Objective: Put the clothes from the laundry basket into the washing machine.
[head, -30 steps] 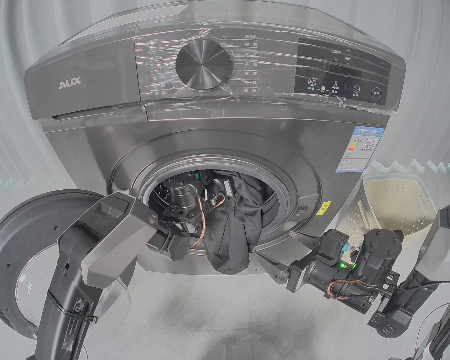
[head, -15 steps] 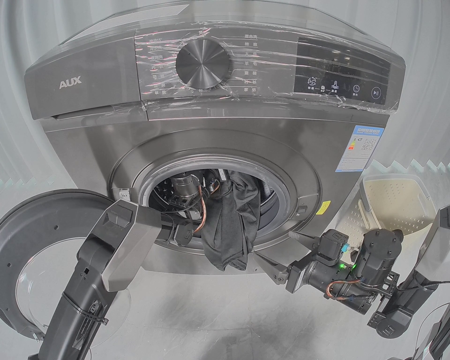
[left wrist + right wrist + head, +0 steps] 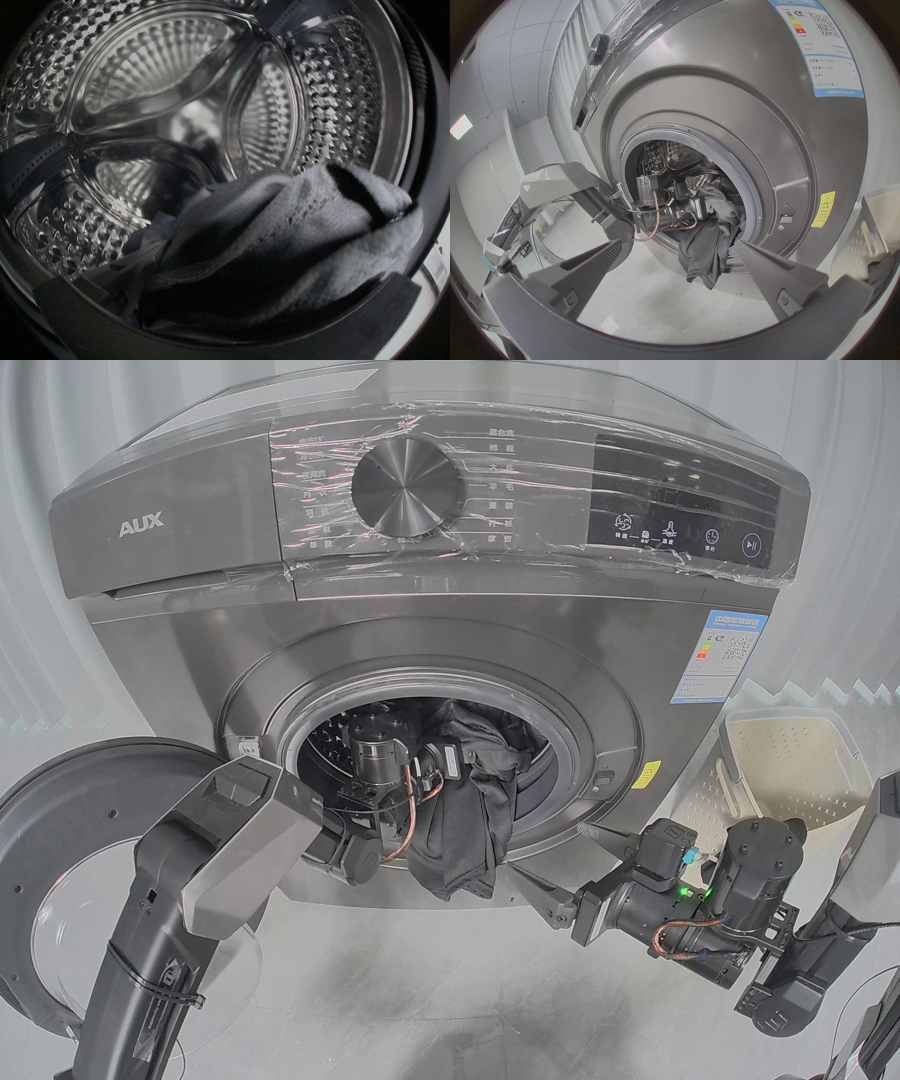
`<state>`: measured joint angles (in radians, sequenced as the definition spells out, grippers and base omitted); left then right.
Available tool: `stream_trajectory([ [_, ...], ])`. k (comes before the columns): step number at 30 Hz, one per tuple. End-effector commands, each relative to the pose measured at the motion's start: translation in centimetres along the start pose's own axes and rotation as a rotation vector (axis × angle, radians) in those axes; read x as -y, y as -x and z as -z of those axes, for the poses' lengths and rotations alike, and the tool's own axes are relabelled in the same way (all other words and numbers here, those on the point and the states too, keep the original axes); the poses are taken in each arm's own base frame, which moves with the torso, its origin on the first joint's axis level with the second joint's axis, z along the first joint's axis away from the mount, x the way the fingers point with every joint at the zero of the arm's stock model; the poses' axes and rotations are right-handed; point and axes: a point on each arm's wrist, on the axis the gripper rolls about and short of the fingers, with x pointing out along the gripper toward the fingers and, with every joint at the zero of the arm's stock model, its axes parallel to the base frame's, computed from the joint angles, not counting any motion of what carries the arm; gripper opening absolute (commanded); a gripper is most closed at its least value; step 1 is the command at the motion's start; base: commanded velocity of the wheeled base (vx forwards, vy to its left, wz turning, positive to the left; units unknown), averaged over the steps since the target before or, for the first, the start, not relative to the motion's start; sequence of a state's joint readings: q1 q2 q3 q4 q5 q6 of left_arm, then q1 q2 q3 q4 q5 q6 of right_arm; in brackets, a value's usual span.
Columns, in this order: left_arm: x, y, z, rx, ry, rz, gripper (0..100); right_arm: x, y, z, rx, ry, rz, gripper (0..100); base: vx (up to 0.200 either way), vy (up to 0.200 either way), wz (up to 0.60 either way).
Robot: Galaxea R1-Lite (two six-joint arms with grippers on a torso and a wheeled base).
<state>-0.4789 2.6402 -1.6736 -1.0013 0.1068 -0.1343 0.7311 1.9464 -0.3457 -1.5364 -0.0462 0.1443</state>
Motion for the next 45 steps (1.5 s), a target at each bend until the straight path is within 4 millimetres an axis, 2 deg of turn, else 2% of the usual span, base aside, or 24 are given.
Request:
stream_trajectory([
  [1,2.2,2.7,-1.3,-0.092,-0.019,0.075,100,0.0,0.0,-0.1,0.004,0.0,-0.001,100,0.0,0.0,0.0],
  [7,2.6,4.3,0.6,-0.208,-0.065,0.133,100,-0.2,0.0,0.0,0.002,0.0,-0.009,100,0.0,0.0,0.0],
  [15,3.4,4.4,2.7,-0.252,-0.072,0.17,100,-0.4,0.0,0.1,-0.002,0.001,-0.013,100,0.0,0.0,0.0],
  [23,3.3,4.1,5.2,-0.294,-0.081,0.169,100,-0.7,0.0,0.2,-0.005,0.0,-0.025,100,0.0,0.0,0.0],
  [24,3.3,4.1,5.4,-0.296,-0.082,0.169,0,-0.7,0.0,0.2,-0.005,0.0,-0.025,100,0.0,0.0,0.0],
  [28,3.2,3.8,5.2,-0.285,-0.084,0.168,0,-0.8,0.0,0.1,0.001,0.0,-0.026,100,0.0,0.0,0.0],
  [33,3.1,3.0,3.5,-0.224,-0.07,0.154,0,-0.8,-0.1,0.0,0.002,0.0,-0.026,100,0.0,0.0,0.0],
  [40,0.7,-0.2,-1.4,-0.009,-0.05,0.034,0,-0.8,-0.1,-0.1,0.01,-0.001,-0.027,100,0.0,0.0,0.0],
  [45,-0.7,-2.0,-4.0,0.112,-0.036,-0.019,0,-0.8,-0.2,-0.3,0.016,0.001,-0.028,100,0.0,0.0,0.0],
])
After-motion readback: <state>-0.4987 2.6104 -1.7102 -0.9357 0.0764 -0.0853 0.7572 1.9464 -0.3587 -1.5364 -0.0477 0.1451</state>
